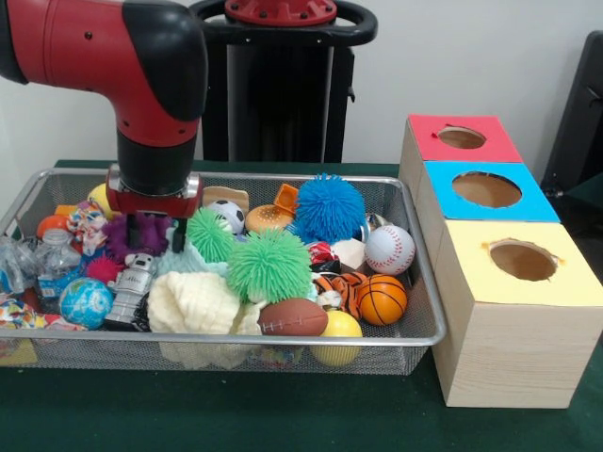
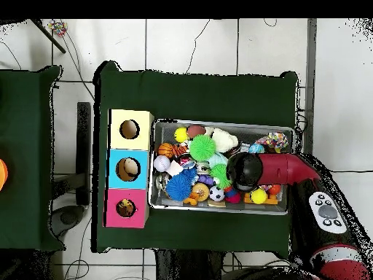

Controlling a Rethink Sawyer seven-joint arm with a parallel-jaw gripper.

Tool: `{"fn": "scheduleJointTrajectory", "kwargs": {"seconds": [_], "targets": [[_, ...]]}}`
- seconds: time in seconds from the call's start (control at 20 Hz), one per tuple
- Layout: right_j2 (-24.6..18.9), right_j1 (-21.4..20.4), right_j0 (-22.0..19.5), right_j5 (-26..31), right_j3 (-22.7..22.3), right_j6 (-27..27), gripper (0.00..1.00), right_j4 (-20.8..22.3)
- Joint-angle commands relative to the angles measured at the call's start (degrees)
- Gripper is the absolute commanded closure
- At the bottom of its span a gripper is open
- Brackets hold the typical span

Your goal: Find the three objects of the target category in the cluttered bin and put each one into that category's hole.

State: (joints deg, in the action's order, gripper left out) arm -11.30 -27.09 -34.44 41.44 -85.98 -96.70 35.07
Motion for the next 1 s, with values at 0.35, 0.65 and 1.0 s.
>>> {"fn": "scheduleJointTrajectory", "kwargs": {"seconds": [0.35, 0.65, 1.0], "targets": [[0.9, 3.0, 1.8, 4.7, -4.4, 5.8, 0.0, 3.6], [1.2, 3.1, 1.9, 4.1, -5.1, 6.4, 0.0, 3.7], [1.8, 2.7, 3.5, 2.9, -7.4, 3.7, 0.0, 3.1]]}}
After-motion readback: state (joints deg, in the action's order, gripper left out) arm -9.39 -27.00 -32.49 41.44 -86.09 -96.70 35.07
